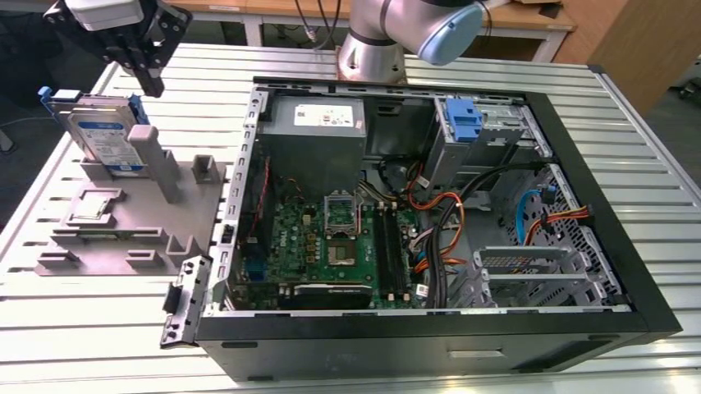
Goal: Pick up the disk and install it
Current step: 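Reach for the disk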
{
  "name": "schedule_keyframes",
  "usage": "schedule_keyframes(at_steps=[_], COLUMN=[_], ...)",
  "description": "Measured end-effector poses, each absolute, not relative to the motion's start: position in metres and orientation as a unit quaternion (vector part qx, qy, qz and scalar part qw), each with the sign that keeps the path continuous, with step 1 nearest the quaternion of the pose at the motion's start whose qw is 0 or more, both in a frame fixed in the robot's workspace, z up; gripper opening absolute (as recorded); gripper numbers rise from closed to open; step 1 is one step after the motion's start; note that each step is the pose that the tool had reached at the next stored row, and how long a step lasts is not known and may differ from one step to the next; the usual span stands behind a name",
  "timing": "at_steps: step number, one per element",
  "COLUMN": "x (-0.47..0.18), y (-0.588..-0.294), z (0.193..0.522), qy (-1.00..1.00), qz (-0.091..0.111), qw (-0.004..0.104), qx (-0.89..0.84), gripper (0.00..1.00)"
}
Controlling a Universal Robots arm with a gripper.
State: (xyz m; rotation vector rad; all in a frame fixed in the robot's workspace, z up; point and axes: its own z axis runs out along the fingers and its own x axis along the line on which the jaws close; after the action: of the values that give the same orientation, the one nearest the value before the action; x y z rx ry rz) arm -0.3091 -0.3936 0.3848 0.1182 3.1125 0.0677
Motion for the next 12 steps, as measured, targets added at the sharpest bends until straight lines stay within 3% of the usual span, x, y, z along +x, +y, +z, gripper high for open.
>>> schedule_keyframes(at_steps=[12], x=[-0.3149], y=[-0.3936], z=[0.3848], qy=[0.999], qz=[0.022], qw=[0.013], qx=[0.038], gripper=[0.10])
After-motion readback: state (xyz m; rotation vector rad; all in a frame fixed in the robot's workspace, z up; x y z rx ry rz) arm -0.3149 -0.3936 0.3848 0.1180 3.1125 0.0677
